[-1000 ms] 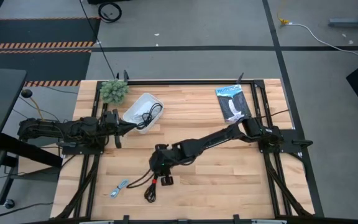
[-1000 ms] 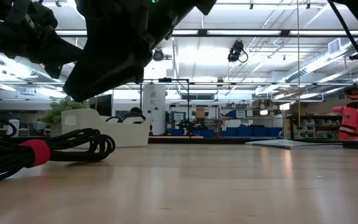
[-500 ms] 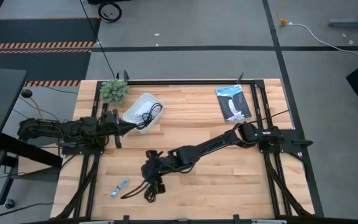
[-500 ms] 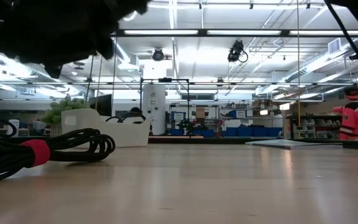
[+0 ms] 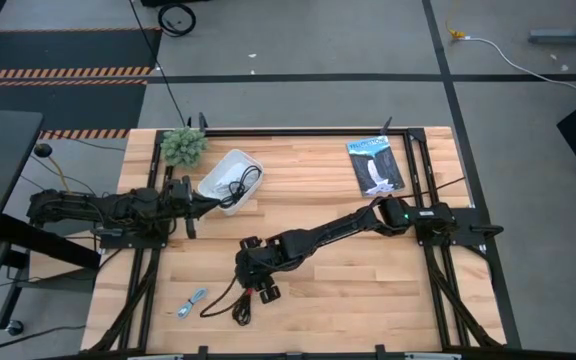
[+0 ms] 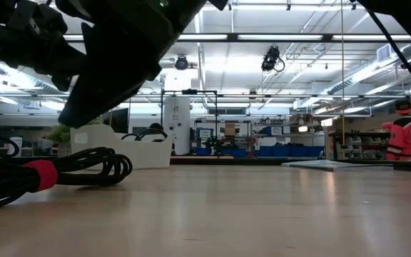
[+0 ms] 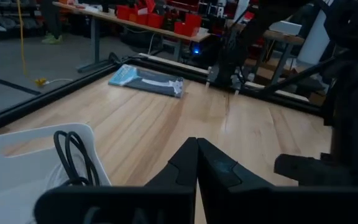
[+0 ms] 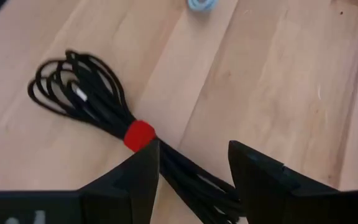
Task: Pick and place USB-C Cables
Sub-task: Put the black charger cable into the white bin
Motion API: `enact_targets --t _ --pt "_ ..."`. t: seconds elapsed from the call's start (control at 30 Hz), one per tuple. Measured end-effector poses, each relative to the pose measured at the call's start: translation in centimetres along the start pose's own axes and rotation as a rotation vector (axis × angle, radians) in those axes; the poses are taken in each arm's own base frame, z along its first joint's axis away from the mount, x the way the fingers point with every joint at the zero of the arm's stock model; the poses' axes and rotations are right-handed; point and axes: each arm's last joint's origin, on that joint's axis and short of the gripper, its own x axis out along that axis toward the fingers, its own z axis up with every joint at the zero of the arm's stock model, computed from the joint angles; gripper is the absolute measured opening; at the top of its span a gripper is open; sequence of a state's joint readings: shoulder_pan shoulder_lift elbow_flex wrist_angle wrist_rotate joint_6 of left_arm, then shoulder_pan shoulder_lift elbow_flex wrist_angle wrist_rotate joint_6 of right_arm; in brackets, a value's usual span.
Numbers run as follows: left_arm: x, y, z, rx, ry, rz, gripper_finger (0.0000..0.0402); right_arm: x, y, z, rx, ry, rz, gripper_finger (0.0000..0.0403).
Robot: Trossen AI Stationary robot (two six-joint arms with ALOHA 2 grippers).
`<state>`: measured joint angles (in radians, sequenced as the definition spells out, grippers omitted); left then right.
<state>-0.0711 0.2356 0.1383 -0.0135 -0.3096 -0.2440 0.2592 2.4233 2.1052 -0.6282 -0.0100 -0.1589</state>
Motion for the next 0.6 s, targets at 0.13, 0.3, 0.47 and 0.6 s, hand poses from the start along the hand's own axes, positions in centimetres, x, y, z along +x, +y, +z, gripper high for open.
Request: enact_targets --t 0.13,0.3,0.47,0.6 --pt "0.0 0.0 0.0 0.000 -0.001 0.000 0.0011 0.3 0.0 -0.5 -0.075 0.029 -0.010 0.0198" --pt "0.0 0.0 0.0 0.000 -0.002 0.000 0.0011 0.3 0.0 -0.4 -0.146 0.020 -0.010 0.0197" --pt "0.0 0.0 0.0 0.000 -0.002 0.000 0.0011 0.3 -0.2 -0.5 -0.136 0.019 0.002 0.0198" --pt "0.0 0.0 0.0 0.000 -0.002 0.000 0.0011 1.1 -0.2 -1.4 -0.132 0.024 0.017 0.0198"
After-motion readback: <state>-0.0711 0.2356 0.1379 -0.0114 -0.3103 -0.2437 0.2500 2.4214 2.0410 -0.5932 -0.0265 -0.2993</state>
